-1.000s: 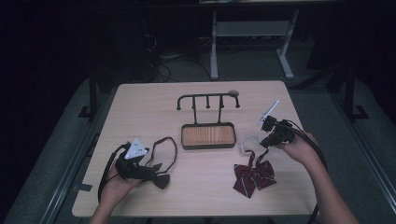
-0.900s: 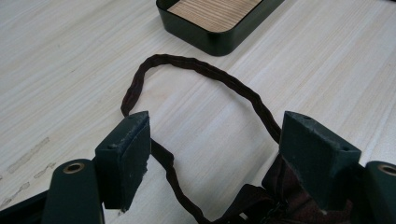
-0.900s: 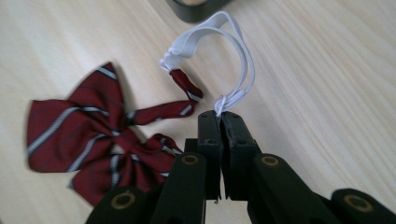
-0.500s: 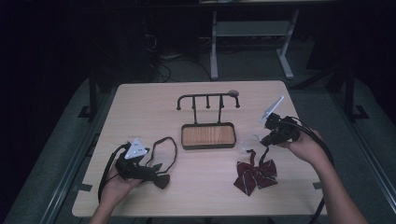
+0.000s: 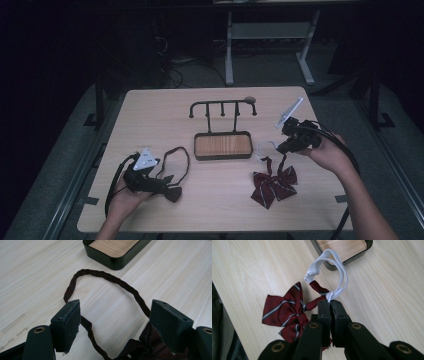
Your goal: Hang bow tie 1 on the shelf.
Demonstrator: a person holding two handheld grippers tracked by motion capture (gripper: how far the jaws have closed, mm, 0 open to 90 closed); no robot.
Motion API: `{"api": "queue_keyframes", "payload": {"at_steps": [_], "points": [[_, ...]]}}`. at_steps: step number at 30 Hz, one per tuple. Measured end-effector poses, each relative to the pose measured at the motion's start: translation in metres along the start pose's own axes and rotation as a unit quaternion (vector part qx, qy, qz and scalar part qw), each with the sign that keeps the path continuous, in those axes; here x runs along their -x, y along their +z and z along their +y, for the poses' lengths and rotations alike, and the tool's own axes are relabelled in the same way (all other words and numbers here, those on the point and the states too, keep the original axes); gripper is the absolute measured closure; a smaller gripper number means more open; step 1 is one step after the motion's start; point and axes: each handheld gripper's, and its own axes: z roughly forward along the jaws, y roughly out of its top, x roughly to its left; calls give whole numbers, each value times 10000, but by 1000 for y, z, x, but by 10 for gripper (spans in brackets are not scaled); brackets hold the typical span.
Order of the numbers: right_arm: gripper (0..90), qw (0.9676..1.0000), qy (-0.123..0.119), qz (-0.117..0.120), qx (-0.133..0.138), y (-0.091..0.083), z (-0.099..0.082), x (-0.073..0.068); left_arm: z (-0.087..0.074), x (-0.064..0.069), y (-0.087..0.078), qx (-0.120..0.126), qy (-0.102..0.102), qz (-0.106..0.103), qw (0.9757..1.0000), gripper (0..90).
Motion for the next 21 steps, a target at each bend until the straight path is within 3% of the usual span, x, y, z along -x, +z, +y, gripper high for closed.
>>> {"api": "queue_keyframes", "payload": {"at_steps": [9, 21], "points": [[866, 9999, -130, -56, 56, -15, 9, -4, 0, 0, 0, 13, 16, 7, 10000, 253], [866, 9998, -178, -6, 94, -21, 16, -7, 0, 0, 0, 22, 4, 4, 10000, 253]]}}
